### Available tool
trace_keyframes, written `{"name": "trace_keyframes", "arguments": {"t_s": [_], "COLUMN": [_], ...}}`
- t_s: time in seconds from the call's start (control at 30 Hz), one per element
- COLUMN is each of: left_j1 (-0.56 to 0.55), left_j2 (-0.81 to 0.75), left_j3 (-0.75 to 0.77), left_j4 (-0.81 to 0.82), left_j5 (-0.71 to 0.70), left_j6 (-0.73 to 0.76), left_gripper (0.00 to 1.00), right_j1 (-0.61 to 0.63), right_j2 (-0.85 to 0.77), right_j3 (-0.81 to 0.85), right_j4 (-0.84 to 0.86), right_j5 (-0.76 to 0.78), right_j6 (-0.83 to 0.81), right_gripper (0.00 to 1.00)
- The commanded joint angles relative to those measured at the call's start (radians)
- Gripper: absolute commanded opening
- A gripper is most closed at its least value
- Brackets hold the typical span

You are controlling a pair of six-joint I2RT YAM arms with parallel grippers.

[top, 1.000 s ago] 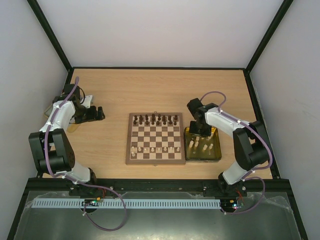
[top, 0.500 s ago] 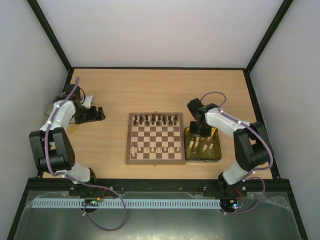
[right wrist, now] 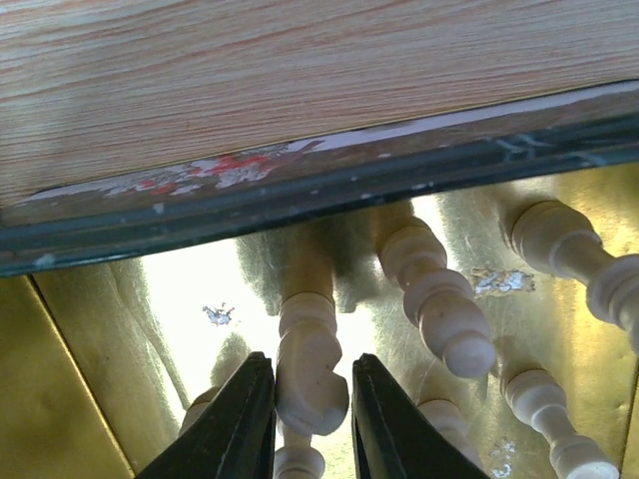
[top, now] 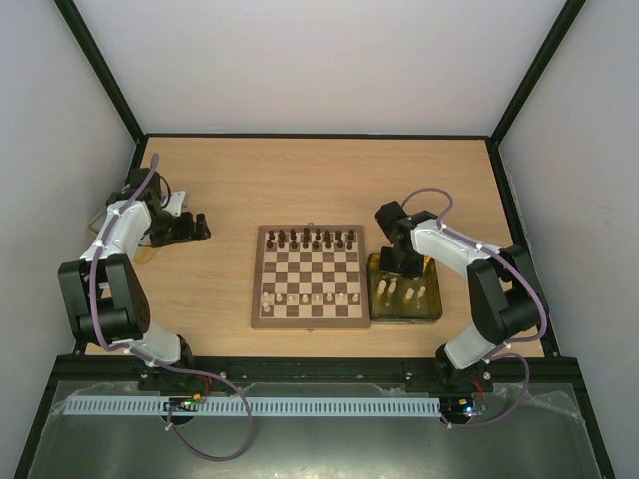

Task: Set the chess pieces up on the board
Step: Pick up the chess piece from the storage box.

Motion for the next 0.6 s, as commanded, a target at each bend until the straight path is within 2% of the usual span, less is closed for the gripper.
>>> {"name": "trace_keyframes", "arguments": {"t_s": [0.0, 0.13, 0.37, 0.57], "left_j1": [0.006, 0.006, 0.006, 0.005], "left_j2": [0.005, -0.001, -0.003, 0.01], "left_j3": [0.001, -0.001, -0.001, 0.002], "left_j4": [-0.01, -0.01, -0.01, -0.011], "left_j5": [0.015, 0.014, 0.012, 0.014], "left_j6": [0.0, -0.002, -0.001, -0.001], "left_gripper": [1.0, 1.0, 0.99, 0.99], "right_j1": [-0.005, -0.004, -0.004, -0.004], "right_j2": [-0.015, 0.003, 0.03, 0.034], "right_j3": [-0.003, 0.004, 0.037, 0.055], "right_j4": [-0.003, 0.001, -0.004, -0.013], "right_j5": [0.018, 0.023, 0.022, 0.019], "right_j6": [-0.01, -0.018, -0.027, -0.029], "right_gripper": [0.21, 0.21, 0.13, 0.11]}}
